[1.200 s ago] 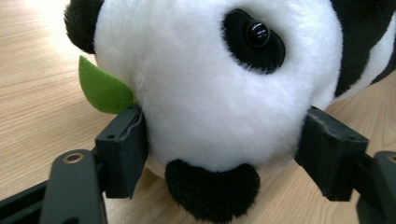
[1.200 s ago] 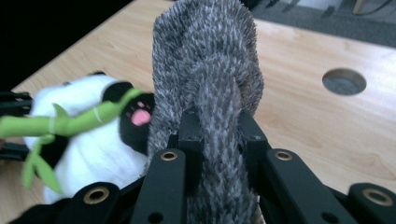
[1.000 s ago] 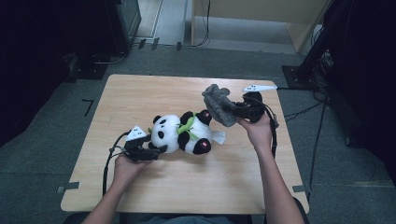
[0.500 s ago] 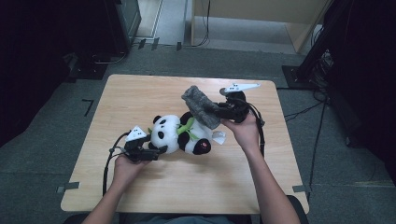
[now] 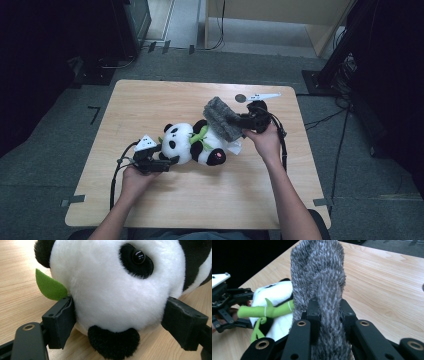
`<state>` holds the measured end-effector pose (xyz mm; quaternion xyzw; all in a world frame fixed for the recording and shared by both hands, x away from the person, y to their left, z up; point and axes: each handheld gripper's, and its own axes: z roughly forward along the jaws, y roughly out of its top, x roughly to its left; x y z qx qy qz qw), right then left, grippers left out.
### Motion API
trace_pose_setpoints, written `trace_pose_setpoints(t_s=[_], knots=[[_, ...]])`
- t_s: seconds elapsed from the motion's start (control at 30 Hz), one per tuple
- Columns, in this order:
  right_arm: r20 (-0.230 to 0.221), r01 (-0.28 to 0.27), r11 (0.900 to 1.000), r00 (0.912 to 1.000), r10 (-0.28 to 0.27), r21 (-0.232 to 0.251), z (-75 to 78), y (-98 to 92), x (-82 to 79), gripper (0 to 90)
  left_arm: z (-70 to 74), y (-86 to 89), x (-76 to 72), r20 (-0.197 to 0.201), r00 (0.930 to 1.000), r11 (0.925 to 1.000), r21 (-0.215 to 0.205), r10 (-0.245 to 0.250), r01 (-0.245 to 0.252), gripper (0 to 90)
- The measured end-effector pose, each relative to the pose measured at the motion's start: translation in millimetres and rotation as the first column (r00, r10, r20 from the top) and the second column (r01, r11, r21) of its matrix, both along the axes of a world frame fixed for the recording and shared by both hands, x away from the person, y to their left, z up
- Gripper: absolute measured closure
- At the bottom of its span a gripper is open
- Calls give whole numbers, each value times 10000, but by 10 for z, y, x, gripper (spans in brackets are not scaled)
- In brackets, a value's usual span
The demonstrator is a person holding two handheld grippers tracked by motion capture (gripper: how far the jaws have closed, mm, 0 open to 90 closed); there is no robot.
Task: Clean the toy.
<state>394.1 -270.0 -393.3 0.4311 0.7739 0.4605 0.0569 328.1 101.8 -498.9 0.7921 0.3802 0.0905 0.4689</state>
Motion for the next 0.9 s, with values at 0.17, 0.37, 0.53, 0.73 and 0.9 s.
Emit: trace_pose_setpoints(t_s=[0.17, 0.37, 0.53, 0.73, 0.9], knots=[[-135, 188, 9998, 9997, -188, -27, -18, -70, 2, 755, -2, 1, 2, -2, 10000, 10000, -19, 6, -6, 166], [-275, 447, 9989, 9986, -451, -138, -44, -177, -4, 756, -1, 2, 7, -16, 10000, 10000, -20, -6, 6, 167], [-426, 604, 9981, 9972, -610, -152, -110, -240, -5, 756, 0, 4, 12, -43, 10000, 10000, -16, -43, 43, 166], [-508, 894, 9953, 9945, -912, -359, -130, -342, -26, 758, 9, 8, 20, -108, 9999, 9999, 39, -92, 93, 166], [-246, 1110, 9937, 9935, -1113, -160, -32, -444, -105, 759, 12, 10, 28, -139, 9998, 9999, 50, -139, 140, 166]])
